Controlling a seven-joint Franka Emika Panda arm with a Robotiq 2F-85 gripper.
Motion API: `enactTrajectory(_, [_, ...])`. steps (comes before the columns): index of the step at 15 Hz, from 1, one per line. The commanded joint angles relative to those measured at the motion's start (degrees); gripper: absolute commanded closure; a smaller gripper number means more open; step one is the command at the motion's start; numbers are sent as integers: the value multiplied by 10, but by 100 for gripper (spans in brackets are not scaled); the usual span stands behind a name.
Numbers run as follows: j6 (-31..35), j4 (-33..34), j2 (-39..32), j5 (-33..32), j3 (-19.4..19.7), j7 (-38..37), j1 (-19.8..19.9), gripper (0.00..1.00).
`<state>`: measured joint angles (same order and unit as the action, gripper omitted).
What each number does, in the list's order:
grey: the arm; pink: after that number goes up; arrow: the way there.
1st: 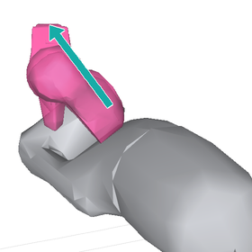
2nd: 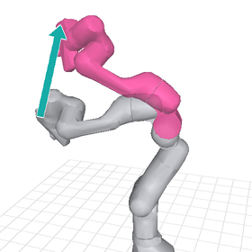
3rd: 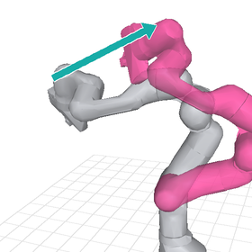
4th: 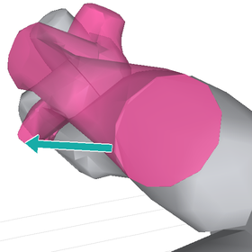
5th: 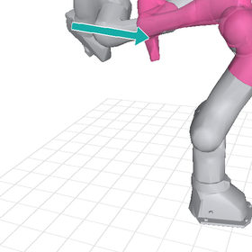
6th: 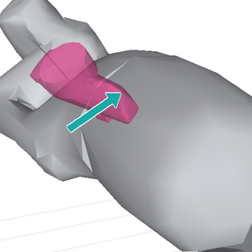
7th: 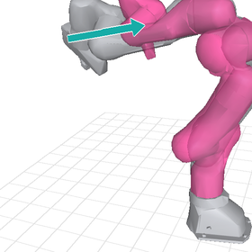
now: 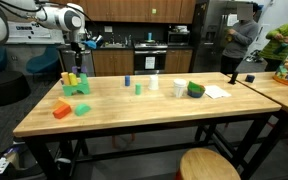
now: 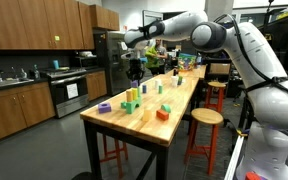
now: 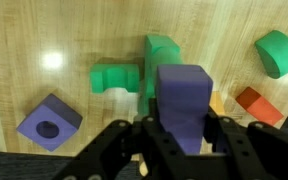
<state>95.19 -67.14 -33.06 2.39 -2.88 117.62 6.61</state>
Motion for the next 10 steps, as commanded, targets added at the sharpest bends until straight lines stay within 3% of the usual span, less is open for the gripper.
enactTrajectory(1, [-13, 21, -8, -13, 0, 3, -4, 84])
enactTrajectory(10, [-14, 26, -12, -13, 0, 2, -4, 84])
